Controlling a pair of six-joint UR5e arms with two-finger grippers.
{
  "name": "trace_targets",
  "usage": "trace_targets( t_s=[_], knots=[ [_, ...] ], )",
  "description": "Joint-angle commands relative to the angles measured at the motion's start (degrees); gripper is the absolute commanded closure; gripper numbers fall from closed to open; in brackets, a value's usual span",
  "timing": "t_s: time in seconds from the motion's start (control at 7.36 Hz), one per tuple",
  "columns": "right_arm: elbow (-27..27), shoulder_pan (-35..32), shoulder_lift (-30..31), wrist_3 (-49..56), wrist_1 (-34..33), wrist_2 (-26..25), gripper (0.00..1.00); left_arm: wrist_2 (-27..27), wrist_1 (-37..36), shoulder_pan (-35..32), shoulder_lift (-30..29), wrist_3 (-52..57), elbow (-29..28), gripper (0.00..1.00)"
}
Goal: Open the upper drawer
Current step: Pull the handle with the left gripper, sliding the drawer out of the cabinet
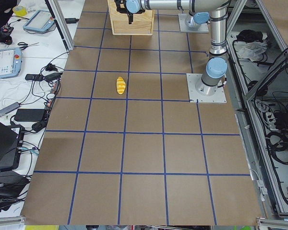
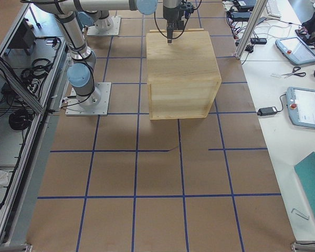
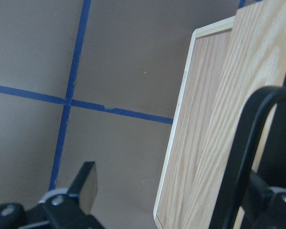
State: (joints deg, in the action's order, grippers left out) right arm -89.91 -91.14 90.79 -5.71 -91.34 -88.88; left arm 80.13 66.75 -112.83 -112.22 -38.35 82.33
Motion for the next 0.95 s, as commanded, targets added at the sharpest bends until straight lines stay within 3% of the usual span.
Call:
trace_targets(
  t_s=[0.0, 0.81],
  knots=[
    [0.0, 0.0, 0.0, 0.0, 0.0, -0.1, 0.0, 0.0, 1.2, 1.2, 0.2, 0.7, 0.0, 0.0],
    [0.0, 0.0, 0.0, 0.0, 0.0, 0.0, 0.0, 0.1, 6.4, 5.8, 1.9, 7.0, 0.1, 0.0]
  ],
)
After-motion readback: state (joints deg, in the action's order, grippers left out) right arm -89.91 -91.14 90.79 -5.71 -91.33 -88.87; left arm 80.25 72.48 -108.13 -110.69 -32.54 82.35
